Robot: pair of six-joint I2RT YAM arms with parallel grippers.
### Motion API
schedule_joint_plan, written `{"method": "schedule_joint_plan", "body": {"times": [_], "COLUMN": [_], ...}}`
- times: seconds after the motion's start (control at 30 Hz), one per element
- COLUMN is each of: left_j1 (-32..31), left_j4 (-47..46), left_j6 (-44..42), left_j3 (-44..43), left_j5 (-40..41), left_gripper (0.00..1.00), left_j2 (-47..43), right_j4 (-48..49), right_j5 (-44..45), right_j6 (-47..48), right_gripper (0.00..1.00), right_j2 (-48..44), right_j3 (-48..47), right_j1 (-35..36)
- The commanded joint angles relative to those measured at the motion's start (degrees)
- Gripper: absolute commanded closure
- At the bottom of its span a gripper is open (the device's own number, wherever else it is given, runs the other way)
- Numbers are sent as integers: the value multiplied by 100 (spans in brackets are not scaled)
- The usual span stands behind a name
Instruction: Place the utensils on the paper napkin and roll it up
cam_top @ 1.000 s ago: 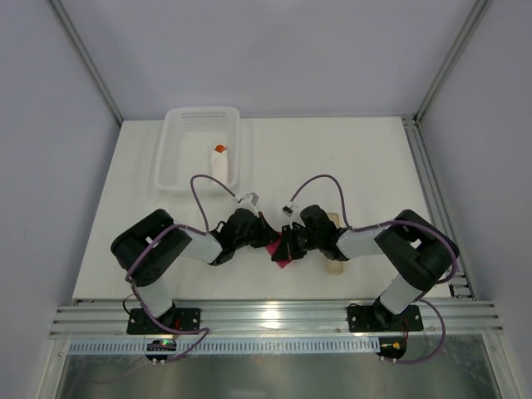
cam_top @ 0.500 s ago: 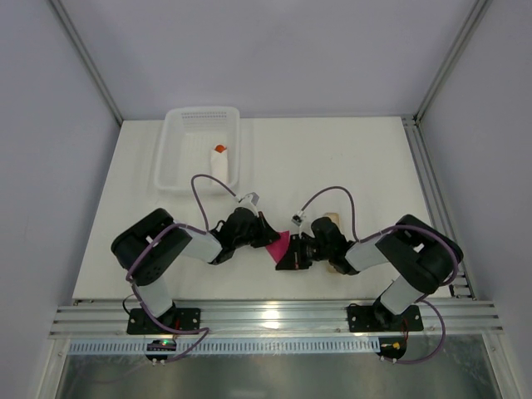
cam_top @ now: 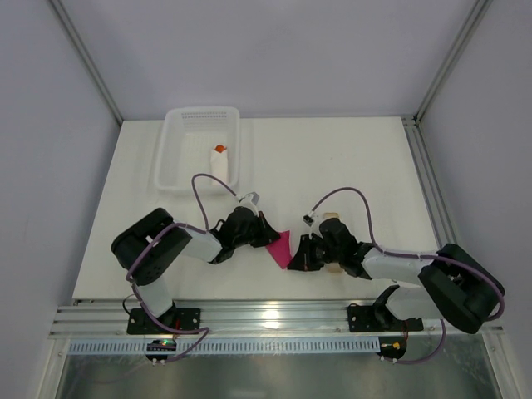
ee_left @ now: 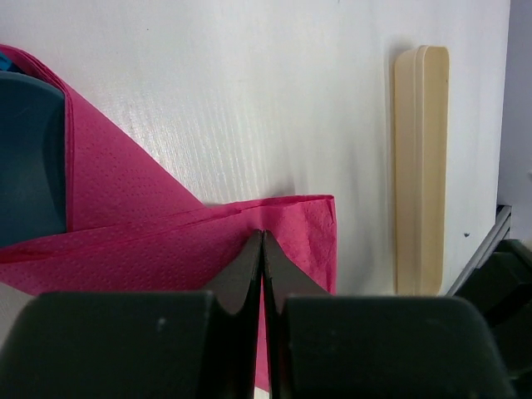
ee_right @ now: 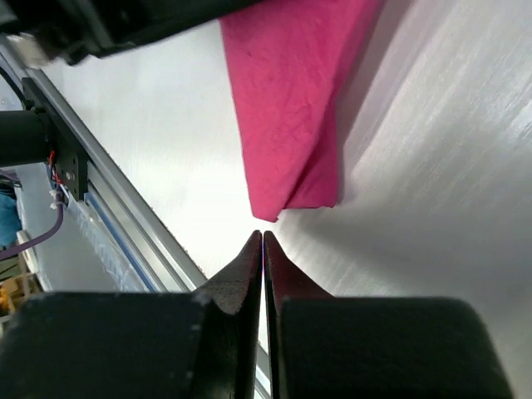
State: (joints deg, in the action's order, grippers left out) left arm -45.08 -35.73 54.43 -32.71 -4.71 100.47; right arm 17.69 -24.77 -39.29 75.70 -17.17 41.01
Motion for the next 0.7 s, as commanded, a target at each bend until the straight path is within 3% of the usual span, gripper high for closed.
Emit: {"method": "schedule_joint_plan", "body": {"times": [0.0, 0.13, 0.33, 0.67], "left_j1": [17, 17, 17, 17], "left_j4": [980, 953, 1032, 1111], "left_j6": [-363, -363, -425, -486], "left_j3": [116, 98, 63, 19], "left_j5": [49, -38, -56, -136], "left_gripper": [100, 100, 100, 100], "left_j2": [201, 193, 105, 43], "right_j4": [-1003, -1242, -856, 427], "right_j5": [464, 377, 87, -168], "right_j6": [492, 738, 782, 405], "right_gripper": [96, 96, 96, 96], "right_j2": [-521, -320, 435, 1614], "right_j3": [-532, -1120, -1552, -1228], "right_j1": [-41, -164, -225, -296]}}
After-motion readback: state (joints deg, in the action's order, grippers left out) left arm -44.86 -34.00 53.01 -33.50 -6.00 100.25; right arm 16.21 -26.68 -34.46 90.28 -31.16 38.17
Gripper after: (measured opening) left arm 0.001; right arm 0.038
